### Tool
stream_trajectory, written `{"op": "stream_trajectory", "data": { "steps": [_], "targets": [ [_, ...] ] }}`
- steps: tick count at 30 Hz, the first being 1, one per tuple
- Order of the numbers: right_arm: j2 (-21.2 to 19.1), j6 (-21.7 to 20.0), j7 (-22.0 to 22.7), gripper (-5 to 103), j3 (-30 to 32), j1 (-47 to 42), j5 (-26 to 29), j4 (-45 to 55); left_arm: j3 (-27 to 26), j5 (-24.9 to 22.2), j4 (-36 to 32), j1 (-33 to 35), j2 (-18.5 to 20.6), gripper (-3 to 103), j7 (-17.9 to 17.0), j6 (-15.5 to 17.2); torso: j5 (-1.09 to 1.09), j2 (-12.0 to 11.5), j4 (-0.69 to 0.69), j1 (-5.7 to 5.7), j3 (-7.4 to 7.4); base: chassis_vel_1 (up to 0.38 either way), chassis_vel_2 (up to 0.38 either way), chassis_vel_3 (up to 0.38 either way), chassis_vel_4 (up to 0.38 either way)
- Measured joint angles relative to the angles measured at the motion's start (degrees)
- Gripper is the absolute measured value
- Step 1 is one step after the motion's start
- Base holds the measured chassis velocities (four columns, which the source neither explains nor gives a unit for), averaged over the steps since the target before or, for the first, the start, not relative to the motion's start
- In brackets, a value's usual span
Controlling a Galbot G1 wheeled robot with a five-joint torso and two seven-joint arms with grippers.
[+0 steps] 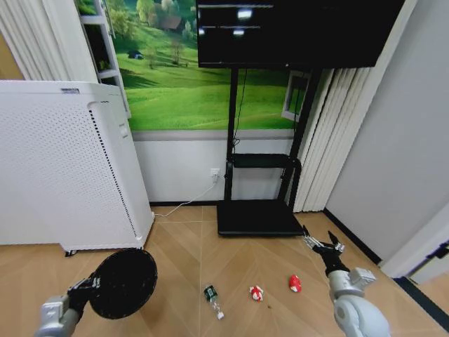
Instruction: Pick up the trash bin and place the garbage on the floor into it.
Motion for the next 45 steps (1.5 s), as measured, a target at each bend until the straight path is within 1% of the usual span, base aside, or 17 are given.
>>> {"op": "stream_trajectory", "data": {
  "steps": [2, 5, 11, 15, 20, 31, 36, 37, 38, 39, 40, 42, 44, 45],
  "targets": [
    [0.07, 0.68, -1.67, 100, 0.13, -0.20, -1.76, -0.42, -1.16, 0.73, -0.78, 0.49, 0.10, 4, 0.28, -0.43, -0.01, 0.00, 0.01, 0.00, 0.00, 0.000, 0.000, 0.000, 0.000],
    [0.09, 0.98, -2.45, 100, 0.13, -0.35, -2.56, -0.72, -1.82, 0.70, -1.23, 0.59, 0.04, 4, 0.40, -0.55, -0.01, 0.00, 0.02, 0.00, 0.00, 0.000, 0.000, 0.000, 0.000],
    [-0.15, 1.08, -2.60, 100, 0.04, -0.42, -2.40, -0.97, -2.74, 0.57, -0.85, 0.37, -0.41, 4, 0.48, -0.84, 0.00, 0.00, 0.00, 0.00, 0.00, 0.000, 0.000, 0.000, 0.000],
    [-0.28, 1.08, -2.49, 100, -0.21, -0.25, -2.08, -1.06, -3.07, 0.30, 0.69, -0.23, -0.46, 4, 0.49, -1.09, -0.01, 0.00, 0.01, 0.00, 0.00, 0.084, 0.108, -0.093, -0.108],
    [-0.22, 1.08, -2.42, 100, -0.46, -0.29, -2.03, -1.12, -3.14, 0.16, 1.26, -0.60, -0.42, 4, 0.47, -1.10, -0.02, 0.00, 0.02, 0.00, 0.00, 0.177, 0.174, -0.176, -0.176],
    [-0.35, 1.11, -2.17, 100, -0.49, -0.51, -2.23, -1.68, -2.67, 0.13, 2.37, -1.85, 0.22, 4, 0.40, -1.05, 0.00, 0.00, 0.00, 0.00, 0.00, 0.249, 0.257, -0.249, -0.251],
    [-0.34, 1.62, -2.37, 100, -0.70, -0.53, -2.58, -1.89, -2.07, 0.28, 2.66, -2.26, 0.34, 4, 0.36, -0.94, -0.06, 0.00, 0.00, -0.01, 0.00, 0.247, 0.245, -0.244, -0.232],
    [-0.34, 1.99, -2.37, 100, -0.86, -0.52, -2.63, -1.93, -1.86, 0.34, 2.75, -2.36, 0.37, 4, 0.37, -0.94, 0.01, 0.00, -0.01, -0.01, 0.00, 0.125, -0.032, -0.107, -0.144],
    [-0.34, 1.99, -2.37, 100, -0.86, -0.52, -2.63, -1.93, -1.86, 0.34, 2.75, -2.36, 0.37, 4, 0.37, -0.94, 0.01, 0.00, -0.01, -0.01, 0.00, 0.125, -0.032, -0.107, -0.144],
    [-0.34, 2.20, -2.41, 100, -0.94, -0.49, -2.69, -1.95, -1.71, 0.43, 2.87, -2.46, 0.37, 4, 0.35, -0.94, -0.01, 0.00, 0.04, -0.01, 0.00, 0.125, 0.031, 0.002, -0.070],
    [-0.35, 2.36, -2.78, 100, -0.95, -0.46, -3.19, -2.04, -1.48, 0.55, 3.02, -2.51, 0.36, 4, 0.35, -0.93, -0.03, 0.00, 0.06, -0.01, 0.00, 0.010, 0.031, 0.101, -0.029],
    [-0.36, 2.47, -3.08, 100, -0.96, -0.41, -3.61, -2.15, -1.37, 0.61, 3.07, -2.58, 0.35, 4, 0.35, -0.93, -0.02, 0.00, 0.06, 0.00, 0.01, 0.010, 0.036, 0.101, -0.029],
    [-0.40, 2.57, -3.41, 100, -0.91, -0.35, -4.87, -2.42, -1.02, 0.76, 3.17, -2.78, 0.27, 4, 0.36, -0.94, 0.02, 0.00, 0.02, 0.00, 0.00, -0.061, 0.008, 0.092, 0.036],
    [-0.40, 2.57, -3.41, 100, -0.91, -0.35, -4.87, -2.42, -1.02, 0.76, 3.17, -2.78, 0.27, 4, 0.36, -0.94, 0.02, 0.00, 0.02, 0.00, 0.00, -0.093, -0.025, 0.092, 0.030]
  ]
}}
